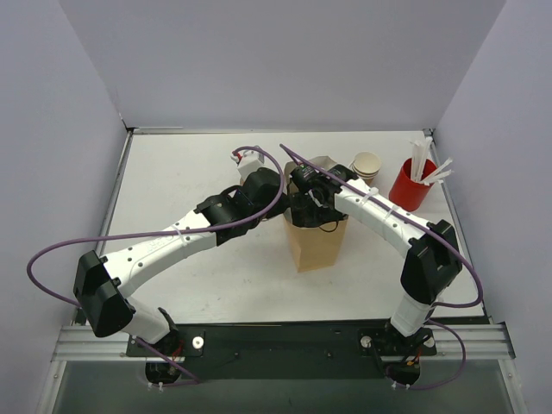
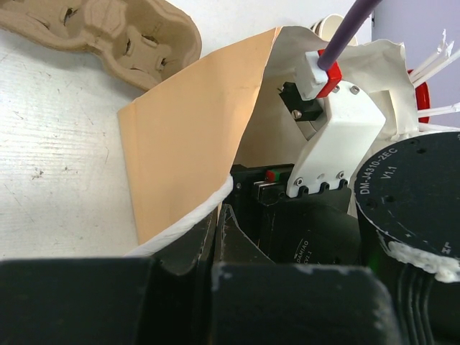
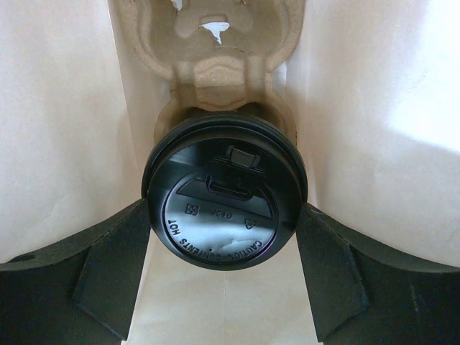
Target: Pack the takeout coffee
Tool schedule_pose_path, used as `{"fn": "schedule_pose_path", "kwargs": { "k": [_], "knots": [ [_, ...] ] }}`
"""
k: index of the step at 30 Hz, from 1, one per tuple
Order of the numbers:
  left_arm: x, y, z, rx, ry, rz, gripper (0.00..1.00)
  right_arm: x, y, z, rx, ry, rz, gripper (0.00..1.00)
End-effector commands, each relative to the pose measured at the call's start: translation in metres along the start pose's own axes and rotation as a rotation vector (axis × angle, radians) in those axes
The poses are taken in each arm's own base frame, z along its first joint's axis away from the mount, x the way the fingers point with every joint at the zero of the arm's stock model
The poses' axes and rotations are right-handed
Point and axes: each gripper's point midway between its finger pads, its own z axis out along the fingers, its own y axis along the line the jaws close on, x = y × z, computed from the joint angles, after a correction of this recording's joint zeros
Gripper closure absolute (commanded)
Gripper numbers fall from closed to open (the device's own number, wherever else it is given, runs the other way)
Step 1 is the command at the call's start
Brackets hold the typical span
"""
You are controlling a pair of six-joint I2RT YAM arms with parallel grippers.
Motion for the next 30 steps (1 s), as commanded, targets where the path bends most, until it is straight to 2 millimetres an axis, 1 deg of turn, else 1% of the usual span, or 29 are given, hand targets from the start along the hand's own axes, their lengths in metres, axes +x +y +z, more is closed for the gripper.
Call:
{"fn": "schedule_pose_path", "kwargs": {
  "k": [1,12,21,30],
  "knots": [
    [-0.02,-0.016,-0.02,0.068,-0.035,-0.029,1.0,0.008,-0.016,0.013,0.09,0.026,-0.014,0.58],
    [-0.021,-0.016,-0.021,0.068,-0.037,-0.028,1.0,0.012,-0.016,0.022,0.097,0.03,-0.014,0.59],
    [-0.021,-0.016,-0.022,0.071,-0.033,-0.027,1.0,0.018,-0.022,0.029,0.127,0.044,-0.02,0.59],
    [-0.02,-0.016,-0.021,0.071,-0.033,-0.027,1.0,0.02,-0.022,0.034,0.13,0.046,-0.021,0.6]
  ]
}}
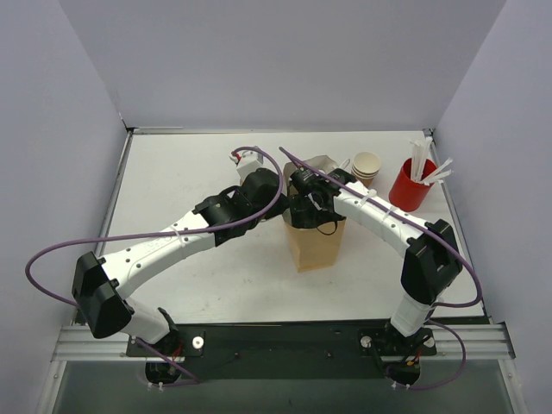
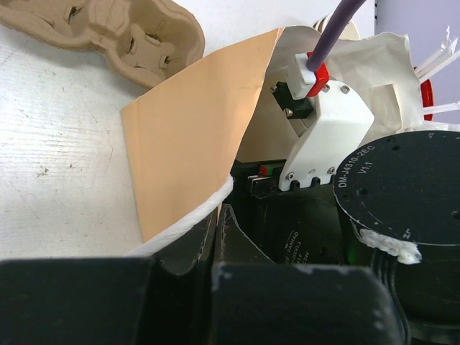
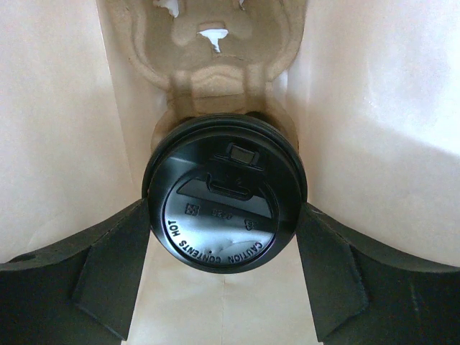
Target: Pack the takeout coffee
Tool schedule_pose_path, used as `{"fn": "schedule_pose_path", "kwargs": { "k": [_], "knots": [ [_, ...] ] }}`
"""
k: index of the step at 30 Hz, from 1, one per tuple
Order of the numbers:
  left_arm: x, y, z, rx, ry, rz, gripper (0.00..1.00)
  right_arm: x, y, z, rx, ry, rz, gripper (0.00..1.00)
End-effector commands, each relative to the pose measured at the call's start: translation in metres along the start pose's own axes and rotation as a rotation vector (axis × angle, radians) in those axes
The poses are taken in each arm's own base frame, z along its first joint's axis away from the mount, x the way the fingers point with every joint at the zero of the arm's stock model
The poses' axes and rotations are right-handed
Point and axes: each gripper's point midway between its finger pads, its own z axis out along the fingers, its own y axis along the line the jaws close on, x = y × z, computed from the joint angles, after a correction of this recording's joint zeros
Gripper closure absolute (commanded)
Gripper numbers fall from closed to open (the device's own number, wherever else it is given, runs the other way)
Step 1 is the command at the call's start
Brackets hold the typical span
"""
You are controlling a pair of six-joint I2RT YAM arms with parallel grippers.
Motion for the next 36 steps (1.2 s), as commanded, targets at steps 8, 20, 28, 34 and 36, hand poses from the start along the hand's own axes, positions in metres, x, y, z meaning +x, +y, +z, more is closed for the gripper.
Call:
{"fn": "schedule_pose_path", "kwargs": {
  "k": [8,20,28,34,36],
  "knots": [
    [-0.019,-0.018,-0.018,0.075,-0.036,-0.035,1.0,0.021,-0.023,0.024,0.13,0.062,-0.029,0.6],
    [-0.019,-0.017,-0.017,0.069,-0.036,-0.034,1.0,0.026,-0.025,0.032,0.142,0.072,-0.032,0.6],
    [-0.019,-0.017,-0.017,0.07,-0.034,-0.034,1.0,0.027,-0.026,0.034,0.145,0.071,-0.033,0.6],
    [-0.018,-0.018,-0.016,0.07,-0.031,-0.031,1.0,0.028,-0.026,0.034,0.145,0.074,-0.036,0.6],
    [-0.018,-0.016,-0.016,0.067,-0.031,-0.031,1.0,0.028,-0.026,0.034,0.145,0.074,-0.036,0.6]
  ]
}}
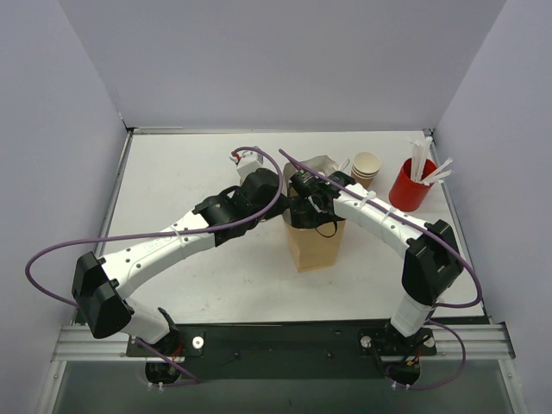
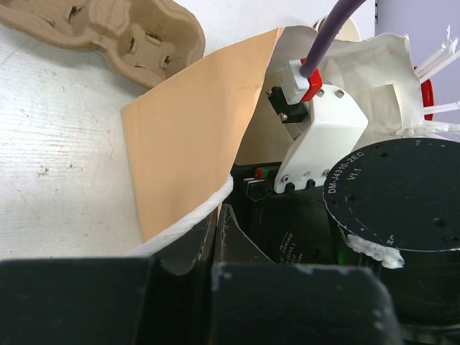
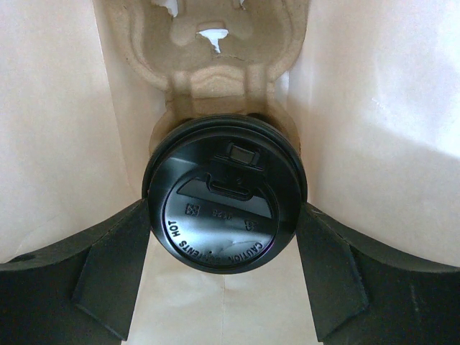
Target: Pack the takeout coffee
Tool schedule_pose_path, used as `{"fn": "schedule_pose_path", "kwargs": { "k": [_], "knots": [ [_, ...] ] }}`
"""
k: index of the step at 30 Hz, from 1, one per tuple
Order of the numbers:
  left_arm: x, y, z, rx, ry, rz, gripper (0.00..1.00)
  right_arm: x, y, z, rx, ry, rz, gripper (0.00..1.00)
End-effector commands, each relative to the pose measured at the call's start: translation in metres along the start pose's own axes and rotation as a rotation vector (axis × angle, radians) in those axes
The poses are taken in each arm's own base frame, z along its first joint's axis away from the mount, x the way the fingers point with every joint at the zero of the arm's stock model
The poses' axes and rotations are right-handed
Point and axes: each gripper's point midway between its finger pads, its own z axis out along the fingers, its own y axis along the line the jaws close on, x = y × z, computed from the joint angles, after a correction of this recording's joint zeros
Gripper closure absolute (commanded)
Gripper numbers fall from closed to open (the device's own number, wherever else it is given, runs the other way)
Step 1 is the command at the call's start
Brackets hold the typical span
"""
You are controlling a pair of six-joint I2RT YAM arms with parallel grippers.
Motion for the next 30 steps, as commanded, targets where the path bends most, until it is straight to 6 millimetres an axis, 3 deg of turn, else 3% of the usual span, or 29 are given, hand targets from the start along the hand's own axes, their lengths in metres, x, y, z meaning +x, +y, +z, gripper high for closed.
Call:
{"fn": "schedule_pose_path", "kwargs": {
  "k": [1,30],
  "knots": [
    [-0.0185,-0.0172,-0.0168,0.069,-0.033,-0.032,1.0,0.0256,-0.0263,0.0287,0.144,0.082,-0.036,0.6],
    [-0.0199,-0.0195,-0.0169,0.072,-0.037,-0.028,1.0,0.0221,-0.0264,0.023,0.135,0.065,-0.033,0.57]
  ]
}}
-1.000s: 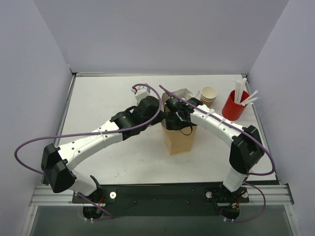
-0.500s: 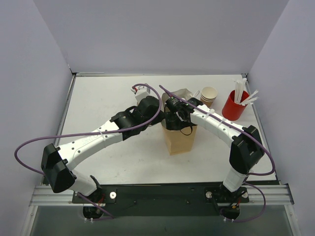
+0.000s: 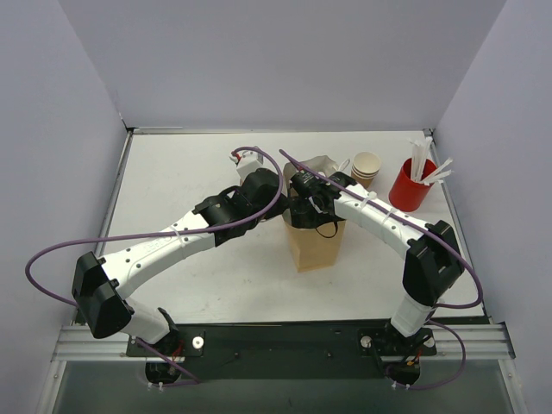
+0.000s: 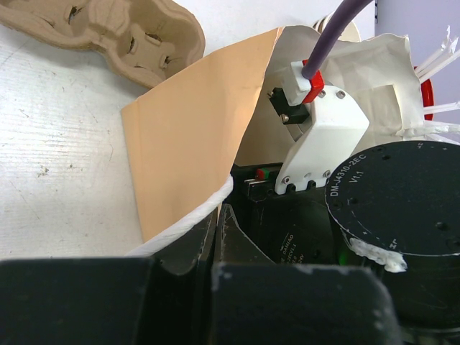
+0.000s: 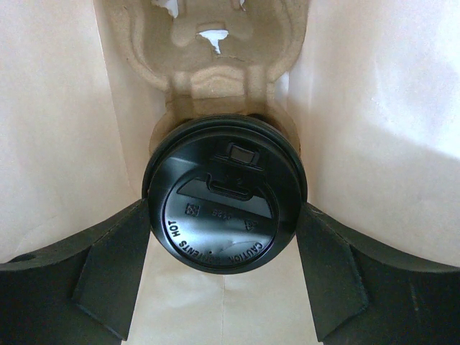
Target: Pack the takeout coffee
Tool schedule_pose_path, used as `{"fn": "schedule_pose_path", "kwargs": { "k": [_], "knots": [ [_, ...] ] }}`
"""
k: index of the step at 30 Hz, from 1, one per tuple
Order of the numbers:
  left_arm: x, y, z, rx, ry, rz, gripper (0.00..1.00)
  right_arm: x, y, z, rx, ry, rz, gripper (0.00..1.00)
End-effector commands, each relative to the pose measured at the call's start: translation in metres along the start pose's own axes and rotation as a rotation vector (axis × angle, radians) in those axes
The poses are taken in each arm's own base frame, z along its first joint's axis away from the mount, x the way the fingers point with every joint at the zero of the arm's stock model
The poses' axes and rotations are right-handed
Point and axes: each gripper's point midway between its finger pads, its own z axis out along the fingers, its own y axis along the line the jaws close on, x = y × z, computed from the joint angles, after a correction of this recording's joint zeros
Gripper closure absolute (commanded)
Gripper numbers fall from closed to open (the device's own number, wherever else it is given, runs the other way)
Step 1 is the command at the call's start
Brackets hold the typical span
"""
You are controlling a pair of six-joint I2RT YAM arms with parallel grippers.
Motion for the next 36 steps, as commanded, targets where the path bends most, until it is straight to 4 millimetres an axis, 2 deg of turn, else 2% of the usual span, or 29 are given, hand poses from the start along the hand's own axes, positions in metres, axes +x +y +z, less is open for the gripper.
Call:
{"fn": "schedule_pose_path", "kwargs": {
  "k": [1,36],
  "knots": [
    [-0.0193,-0.019,-0.0163,0.069,-0.035,-0.028,1.0,0.0228,-0.0265,0.0236,0.139,0.074,-0.036,0.57],
    [-0.0212,-0.0225,-0.0165,0.077,-0.035,-0.023,1.0,0.021,-0.028,0.0169,0.14,0.065,-0.044,0.54]
  ]
}}
